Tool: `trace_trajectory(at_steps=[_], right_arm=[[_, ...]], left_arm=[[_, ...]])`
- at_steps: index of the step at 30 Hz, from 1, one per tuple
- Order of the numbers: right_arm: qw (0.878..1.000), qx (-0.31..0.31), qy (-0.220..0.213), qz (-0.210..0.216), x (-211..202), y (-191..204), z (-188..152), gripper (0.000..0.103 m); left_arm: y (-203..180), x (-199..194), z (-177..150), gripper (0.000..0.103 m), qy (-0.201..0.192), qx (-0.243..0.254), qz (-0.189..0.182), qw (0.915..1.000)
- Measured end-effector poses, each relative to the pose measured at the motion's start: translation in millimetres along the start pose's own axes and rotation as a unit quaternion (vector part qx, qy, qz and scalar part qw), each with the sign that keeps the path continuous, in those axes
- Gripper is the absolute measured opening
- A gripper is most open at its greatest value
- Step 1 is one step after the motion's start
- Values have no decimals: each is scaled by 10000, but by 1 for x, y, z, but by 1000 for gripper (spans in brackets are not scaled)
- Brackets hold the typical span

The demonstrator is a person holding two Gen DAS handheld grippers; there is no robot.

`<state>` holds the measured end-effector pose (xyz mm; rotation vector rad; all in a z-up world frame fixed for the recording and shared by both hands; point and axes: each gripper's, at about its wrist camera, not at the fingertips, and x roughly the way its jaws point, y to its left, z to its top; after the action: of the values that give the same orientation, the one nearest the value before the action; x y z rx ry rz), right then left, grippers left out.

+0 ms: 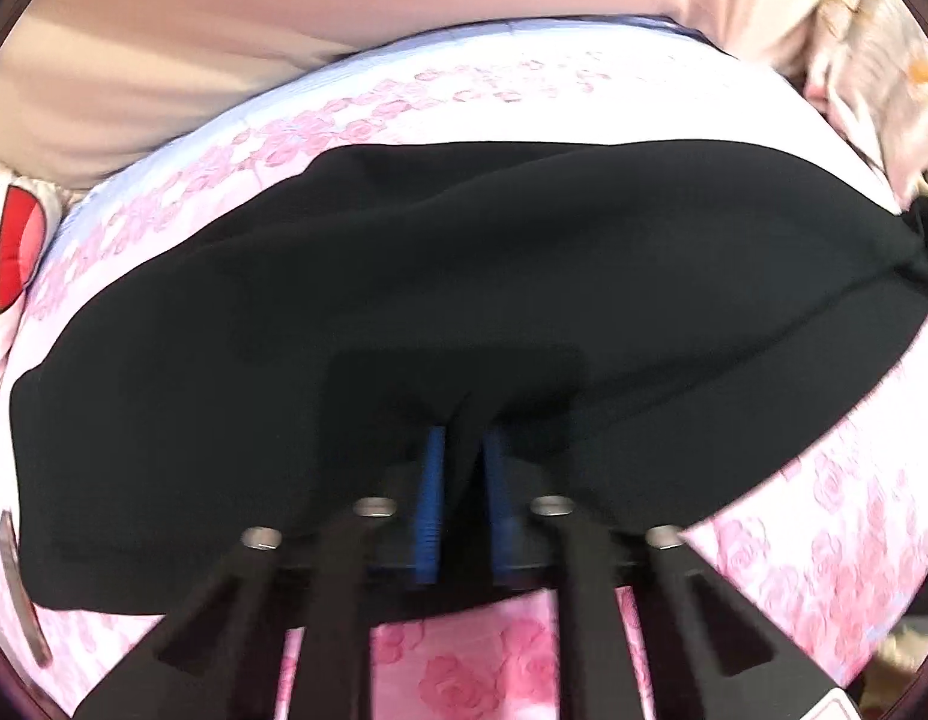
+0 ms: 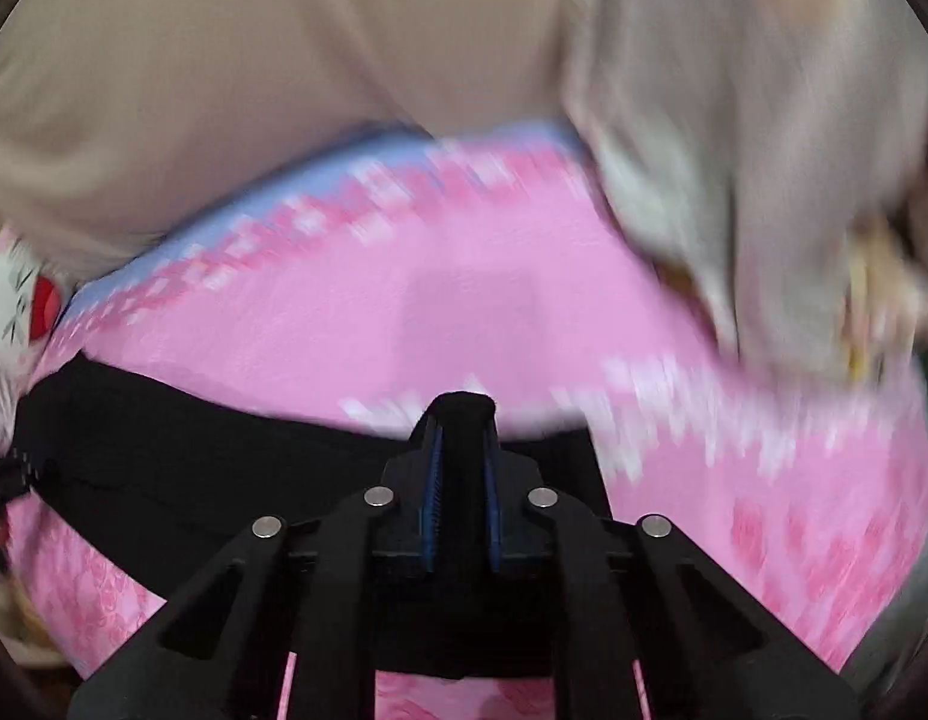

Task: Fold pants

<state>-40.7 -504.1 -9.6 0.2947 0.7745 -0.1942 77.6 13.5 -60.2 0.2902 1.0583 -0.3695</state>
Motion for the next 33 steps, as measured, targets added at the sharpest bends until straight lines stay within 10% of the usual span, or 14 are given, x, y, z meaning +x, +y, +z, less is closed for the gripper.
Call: trace_trajectory(at_steps=[2,4,9,13,16,21,23,24,25,28,30,33], right_arm=[[9845,-1202,-1276,117,-68,45,4,10],[9619,-2157,-1609,-485,-107,72,-13,13],[9259,-3184,23,-2035,-79,45,-117,37],[9659,-1782,581,-1789,-101,0,-155,43],[9953,159,47,-953,-120,-29,-129,85],[9652,2411,480,888,-55,-72,-78,84],[9591,2478,1059,866,-16,-73,-70,51],[9584,2294,1362,1015,7,-66,-63,13],[9600,2187,1394,1052,10,-56,-56,8],[9937,878,95,685,-49,-11,-8,7],[9929,-604,-1006,194,-105,25,3,7],[9918,-1060,-424,-581,-87,10,-23,36]], left_arm=[[5,-8,-5,4,103,24,-183,9998],[4,-14,-18,4,270,133,-302,9991],[-3,-21,-40,4,505,108,-550,9971],[-12,-41,-30,7,126,138,-614,9979],[-30,-56,-7,11,-292,131,-838,9960],[-58,-67,11,31,-620,163,-1198,9907],[-64,-67,10,31,-625,145,-1323,9891],[-64,-67,10,31,-616,109,-1331,9891],[-62,-66,9,31,-570,67,-1307,9898],[-47,-64,4,31,-495,-111,-1133,9923],[-35,-61,2,35,-422,-265,-1015,9936],[-24,-56,-8,48,-342,-367,-1000,9937]])
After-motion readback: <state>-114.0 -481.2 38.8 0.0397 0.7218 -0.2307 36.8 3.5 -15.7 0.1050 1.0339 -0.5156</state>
